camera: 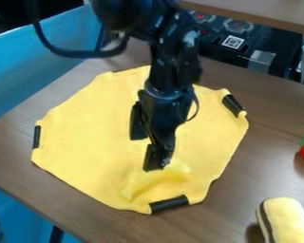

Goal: Move the yellow figure to the right of the table

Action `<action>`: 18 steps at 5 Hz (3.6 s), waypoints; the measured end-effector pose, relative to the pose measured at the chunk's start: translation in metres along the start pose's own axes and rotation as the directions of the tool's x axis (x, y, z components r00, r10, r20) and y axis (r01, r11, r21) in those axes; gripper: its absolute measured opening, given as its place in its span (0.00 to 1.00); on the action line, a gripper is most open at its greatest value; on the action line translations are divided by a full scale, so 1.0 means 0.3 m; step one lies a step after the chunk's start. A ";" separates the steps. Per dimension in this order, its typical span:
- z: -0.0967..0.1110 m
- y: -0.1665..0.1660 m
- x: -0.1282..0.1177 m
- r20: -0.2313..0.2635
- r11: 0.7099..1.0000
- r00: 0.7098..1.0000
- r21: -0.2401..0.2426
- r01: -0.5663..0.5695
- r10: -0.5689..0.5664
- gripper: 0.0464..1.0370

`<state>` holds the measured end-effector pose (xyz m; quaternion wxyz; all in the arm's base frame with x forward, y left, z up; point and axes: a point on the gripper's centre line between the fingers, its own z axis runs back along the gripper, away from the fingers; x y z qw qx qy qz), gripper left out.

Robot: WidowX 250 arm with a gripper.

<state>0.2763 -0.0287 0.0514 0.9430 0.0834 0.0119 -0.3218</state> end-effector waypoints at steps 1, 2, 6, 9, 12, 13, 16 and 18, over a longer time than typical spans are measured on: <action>-0.016 -0.021 -0.002 0.006 1.000 1.000 0.000 0.028 -0.028 0.96; -0.039 -0.039 0.006 -0.008 0.999 0.999 0.005 0.035 -0.035 0.96; -0.036 -0.060 0.031 -0.029 0.997 0.997 0.029 0.073 -0.072 0.49; 0.132 -0.106 0.208 0.062 0.995 0.995 0.071 0.077 -0.081 0.49; 0.083 -0.208 0.469 0.054 0.996 0.997 0.077 0.051 -0.055 0.49; 0.074 -0.216 0.495 0.063 0.997 0.997 0.068 0.033 -0.038 0.56; 0.042 -0.256 0.507 0.081 0.995 0.995 0.087 0.045 -0.052 0.96; 0.363 -0.146 0.281 0.213 0.996 0.976 0.079 0.035 -0.051 0.96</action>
